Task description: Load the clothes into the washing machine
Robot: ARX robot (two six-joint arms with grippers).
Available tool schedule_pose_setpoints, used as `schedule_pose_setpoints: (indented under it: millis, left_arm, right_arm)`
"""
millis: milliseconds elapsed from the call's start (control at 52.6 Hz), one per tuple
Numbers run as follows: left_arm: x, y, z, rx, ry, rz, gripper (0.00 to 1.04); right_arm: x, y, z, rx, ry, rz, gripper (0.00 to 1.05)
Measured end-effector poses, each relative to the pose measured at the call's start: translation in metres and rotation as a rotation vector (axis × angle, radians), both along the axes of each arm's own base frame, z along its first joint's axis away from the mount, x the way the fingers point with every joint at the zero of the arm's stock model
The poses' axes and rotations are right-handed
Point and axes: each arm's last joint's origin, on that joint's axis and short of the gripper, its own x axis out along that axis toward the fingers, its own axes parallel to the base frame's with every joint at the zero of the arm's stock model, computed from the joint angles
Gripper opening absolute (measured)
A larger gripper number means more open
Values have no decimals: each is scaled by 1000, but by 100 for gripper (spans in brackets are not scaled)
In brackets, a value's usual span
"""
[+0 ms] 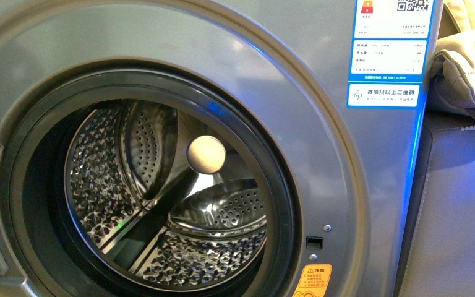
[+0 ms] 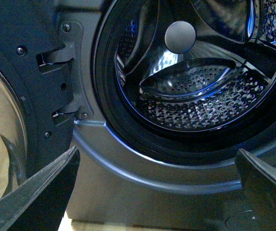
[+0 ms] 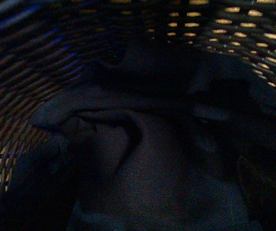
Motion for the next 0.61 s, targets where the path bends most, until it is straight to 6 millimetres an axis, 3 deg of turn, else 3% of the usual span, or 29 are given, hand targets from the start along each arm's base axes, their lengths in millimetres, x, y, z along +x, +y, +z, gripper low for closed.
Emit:
schedule_pose_setpoints:
  millis: [323,608]
  left_arm:
    - [0,0,0,0,0,0,98]
    - [0,0,0,0,0,0,98]
  right_arm:
    - [-12,-7,-40,14,59,-59,97]
    - [-23,-9,-61,19,82,-85,97]
